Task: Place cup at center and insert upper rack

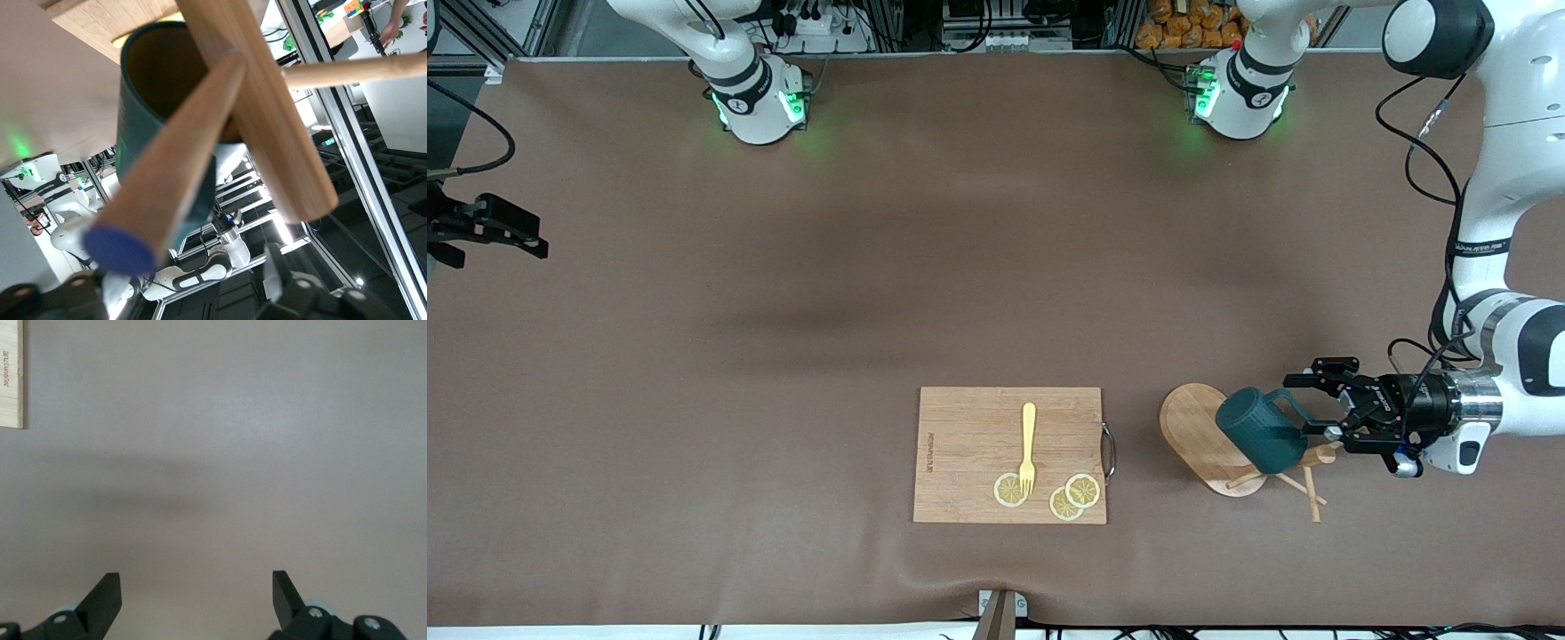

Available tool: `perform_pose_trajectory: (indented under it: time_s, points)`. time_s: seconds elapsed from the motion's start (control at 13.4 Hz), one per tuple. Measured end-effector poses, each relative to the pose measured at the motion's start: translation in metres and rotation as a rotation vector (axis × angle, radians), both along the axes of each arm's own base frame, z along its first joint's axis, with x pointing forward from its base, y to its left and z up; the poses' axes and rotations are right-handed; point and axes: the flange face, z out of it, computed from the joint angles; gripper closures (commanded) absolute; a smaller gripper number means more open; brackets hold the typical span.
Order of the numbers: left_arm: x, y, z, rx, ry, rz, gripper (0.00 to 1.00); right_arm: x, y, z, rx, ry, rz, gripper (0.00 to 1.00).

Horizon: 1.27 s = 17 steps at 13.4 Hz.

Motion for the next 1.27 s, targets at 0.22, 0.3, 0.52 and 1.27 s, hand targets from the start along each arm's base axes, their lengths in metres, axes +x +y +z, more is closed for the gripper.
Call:
perform_pose_trajectory:
  time_s: [0.22,0.3,0.52,1.27]
  points:
    - [0.0,0.007,0.015,-0.021,-0.015,-0.005,0.0,-0.002,0.002,-0.002,0.0,0.02,-0.035,0.0]
    - [-0.001,0.012,0.022,-0.028,-0.021,-0.009,0.0,-0.002,0.003,-0.002,0.0,0.022,-0.035,0.0]
    - [-0.003,0.018,0.057,-0.023,-0.038,-0.015,0.0,-0.005,0.004,-0.003,0.001,0.045,-0.035,0.0]
    - [-0.041,0.014,0.198,0.316,-0.182,-0.114,0.0,-0.007,0.007,-0.004,0.021,0.06,-0.035,0.0]
